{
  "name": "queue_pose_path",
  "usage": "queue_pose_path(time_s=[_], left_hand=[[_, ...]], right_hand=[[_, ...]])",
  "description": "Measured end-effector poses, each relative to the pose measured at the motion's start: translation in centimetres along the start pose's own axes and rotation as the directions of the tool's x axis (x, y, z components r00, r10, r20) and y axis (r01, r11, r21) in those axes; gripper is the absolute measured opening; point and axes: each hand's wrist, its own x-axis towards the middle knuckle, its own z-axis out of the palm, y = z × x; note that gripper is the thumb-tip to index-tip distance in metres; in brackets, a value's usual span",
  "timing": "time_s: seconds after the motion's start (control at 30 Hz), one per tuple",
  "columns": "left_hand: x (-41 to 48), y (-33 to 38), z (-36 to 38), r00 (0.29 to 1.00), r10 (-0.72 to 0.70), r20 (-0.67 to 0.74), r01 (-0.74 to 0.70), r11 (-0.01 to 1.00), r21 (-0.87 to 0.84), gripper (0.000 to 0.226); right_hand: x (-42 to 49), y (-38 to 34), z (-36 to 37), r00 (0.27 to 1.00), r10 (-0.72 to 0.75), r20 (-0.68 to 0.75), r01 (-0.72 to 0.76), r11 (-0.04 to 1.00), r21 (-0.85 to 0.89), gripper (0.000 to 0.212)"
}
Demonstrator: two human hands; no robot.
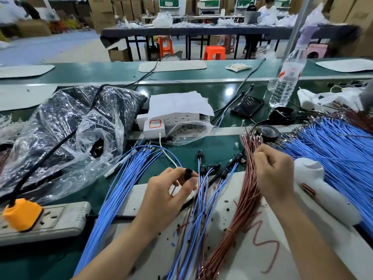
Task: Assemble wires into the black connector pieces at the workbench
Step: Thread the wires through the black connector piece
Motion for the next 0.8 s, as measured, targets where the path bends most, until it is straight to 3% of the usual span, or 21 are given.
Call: queue_pose_path(time_s=[0.1, 0.17, 0.33, 0.5, 0.67, 0.8], left_hand=[[-0.1, -0.2, 0.0, 1.0, 0.006, 0.003, -0.006, 1.0, 0.004, 0.023], [0.0, -0.1, 0.0, 1.0, 0.011, 0.008, -0.011, 1.0, 0.005, 0.023], [0.1, 0.0, 0.0, 0.998, 0.034, 0.043, -0.033, 0.999, -0.022, 0.028], [0.1, 0.3, -0.1, 0.989, 0.05, 0.141, -0.045, 0.998, -0.041, 0.034], [0.0, 0.2, 0.1, 0.98, 0.034, 0.196, -0.032, 0.999, -0.01, 0.026], [0.0, 0.2, 0.1, 0.997, 0.039, 0.066, -0.035, 0.997, -0.067, 0.022]], right_hand=[[0.0, 0.7, 0.8, 0.94, 0.035, 0.341, 0.053, 0.968, -0.245, 0.042], [0.1, 0.9, 0.7, 0.919, 0.066, 0.389, 0.056, 0.954, -0.295, 0.043], [-0.1, -0.1, 0.2, 0.865, 0.047, 0.5, -0.005, 0.996, -0.085, 0.027], [-1.2, -2.2, 0.9, 0.662, 0.041, 0.749, -0.156, 0.984, 0.084, 0.017], [-1.9, -2.7, 1.6, 0.641, 0.05, 0.766, -0.17, 0.982, 0.079, 0.017], [-1.6, -2.7, 1.2, 0.671, 0.057, 0.739, -0.236, 0.962, 0.14, 0.027]])
